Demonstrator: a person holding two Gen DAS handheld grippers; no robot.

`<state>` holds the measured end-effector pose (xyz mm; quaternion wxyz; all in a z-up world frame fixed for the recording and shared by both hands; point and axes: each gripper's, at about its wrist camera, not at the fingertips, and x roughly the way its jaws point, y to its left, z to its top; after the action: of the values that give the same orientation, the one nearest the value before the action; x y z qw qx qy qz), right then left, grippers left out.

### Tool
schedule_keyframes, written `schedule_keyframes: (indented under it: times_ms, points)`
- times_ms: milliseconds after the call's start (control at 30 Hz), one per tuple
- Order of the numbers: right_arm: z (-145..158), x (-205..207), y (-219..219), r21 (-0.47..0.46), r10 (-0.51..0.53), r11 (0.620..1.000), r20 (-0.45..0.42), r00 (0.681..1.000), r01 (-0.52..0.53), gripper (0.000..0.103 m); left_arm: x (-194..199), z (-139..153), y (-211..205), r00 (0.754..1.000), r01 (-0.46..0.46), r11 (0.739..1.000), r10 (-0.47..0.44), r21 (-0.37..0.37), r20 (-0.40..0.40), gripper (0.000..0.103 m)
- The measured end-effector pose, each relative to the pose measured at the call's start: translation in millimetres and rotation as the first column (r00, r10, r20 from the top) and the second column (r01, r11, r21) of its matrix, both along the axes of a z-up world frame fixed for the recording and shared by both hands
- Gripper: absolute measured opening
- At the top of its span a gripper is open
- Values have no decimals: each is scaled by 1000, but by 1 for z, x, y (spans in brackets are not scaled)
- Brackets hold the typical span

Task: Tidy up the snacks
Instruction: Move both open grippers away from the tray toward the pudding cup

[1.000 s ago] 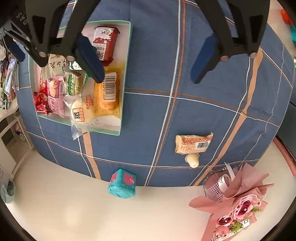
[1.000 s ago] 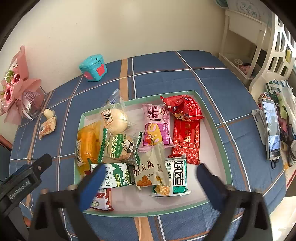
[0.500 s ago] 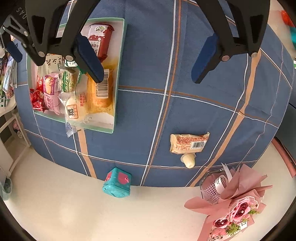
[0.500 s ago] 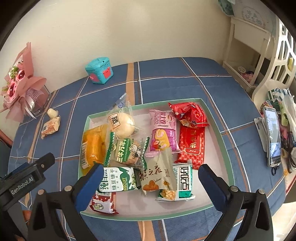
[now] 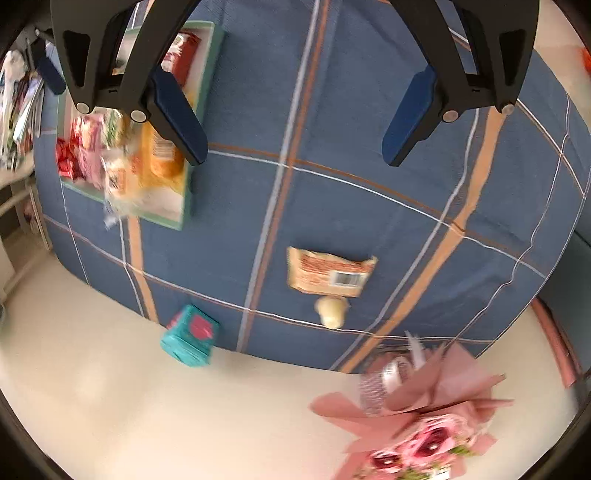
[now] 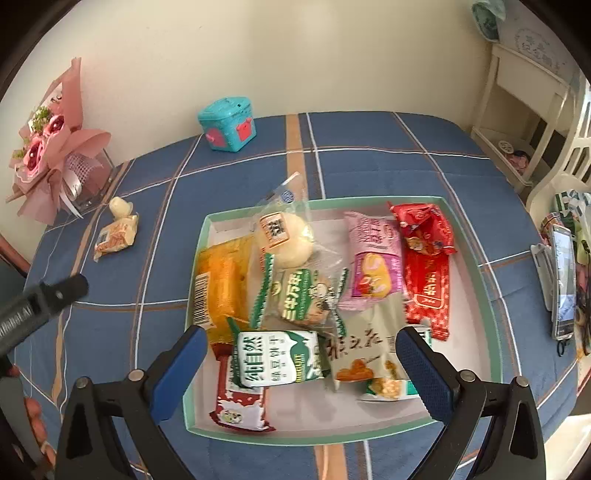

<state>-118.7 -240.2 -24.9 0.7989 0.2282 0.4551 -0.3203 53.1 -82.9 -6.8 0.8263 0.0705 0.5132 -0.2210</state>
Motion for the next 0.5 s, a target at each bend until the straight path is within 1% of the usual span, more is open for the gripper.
schedule_keyframes:
  times_ms: [233, 333, 500]
  points:
    - [-6, 25, 14, 9, 54, 999, 4, 999, -54, 103, 37, -2, 27, 998, -58, 998, 58, -6, -1, 96]
    - [-8, 37, 19, 18, 71, 997, 23, 997, -72, 103, 54, -4, 39, 996, -86, 996, 86, -16, -8, 96]
    - [-4, 60, 22, 0, 70, 998, 72, 995, -70, 103, 80, -9, 56, 991, -135, 991, 135, -24, -20, 96]
